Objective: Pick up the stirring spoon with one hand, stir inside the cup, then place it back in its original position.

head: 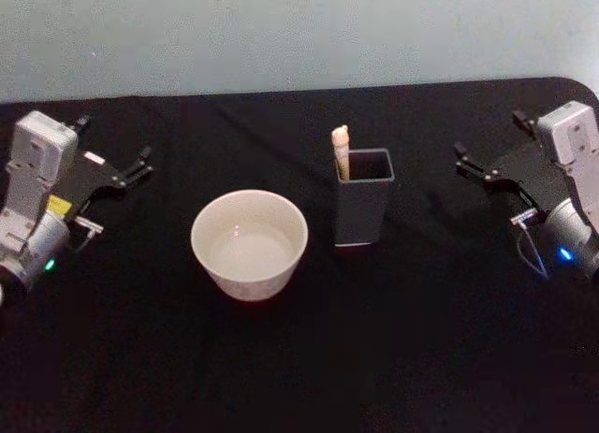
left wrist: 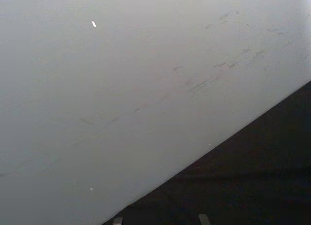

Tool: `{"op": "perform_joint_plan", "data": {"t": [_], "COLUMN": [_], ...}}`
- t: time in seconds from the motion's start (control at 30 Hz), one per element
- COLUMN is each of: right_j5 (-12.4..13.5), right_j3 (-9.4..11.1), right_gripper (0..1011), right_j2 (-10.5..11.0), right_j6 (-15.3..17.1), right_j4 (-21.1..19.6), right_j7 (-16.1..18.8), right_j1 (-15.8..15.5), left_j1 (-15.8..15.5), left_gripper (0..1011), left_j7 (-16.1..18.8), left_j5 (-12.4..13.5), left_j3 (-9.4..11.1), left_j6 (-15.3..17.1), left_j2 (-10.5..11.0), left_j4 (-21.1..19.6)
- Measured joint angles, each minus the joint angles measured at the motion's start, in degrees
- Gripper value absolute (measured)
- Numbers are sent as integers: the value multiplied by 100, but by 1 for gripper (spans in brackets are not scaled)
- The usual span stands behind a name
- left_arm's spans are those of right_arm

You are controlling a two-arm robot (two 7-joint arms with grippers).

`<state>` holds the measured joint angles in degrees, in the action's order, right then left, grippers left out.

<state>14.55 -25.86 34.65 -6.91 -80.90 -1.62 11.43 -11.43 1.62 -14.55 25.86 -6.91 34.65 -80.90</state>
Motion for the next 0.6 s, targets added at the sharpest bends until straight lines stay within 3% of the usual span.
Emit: {"op": "perform_joint_plan", "data": {"t": [0.6], "right_j5": [0], "right_j3": [0], "right_gripper": [1002], "right_j2": [0], "right_j6": [0], "right_j4": [0], "right_j7": [0], "right_j1": [0], "left_j1": [0], "left_gripper": [1001], "left_j7": [0], "left_j5": [0], "left_j3": [0], "left_j6": [0], "left_j2": [0], "left_j4": [0]}}
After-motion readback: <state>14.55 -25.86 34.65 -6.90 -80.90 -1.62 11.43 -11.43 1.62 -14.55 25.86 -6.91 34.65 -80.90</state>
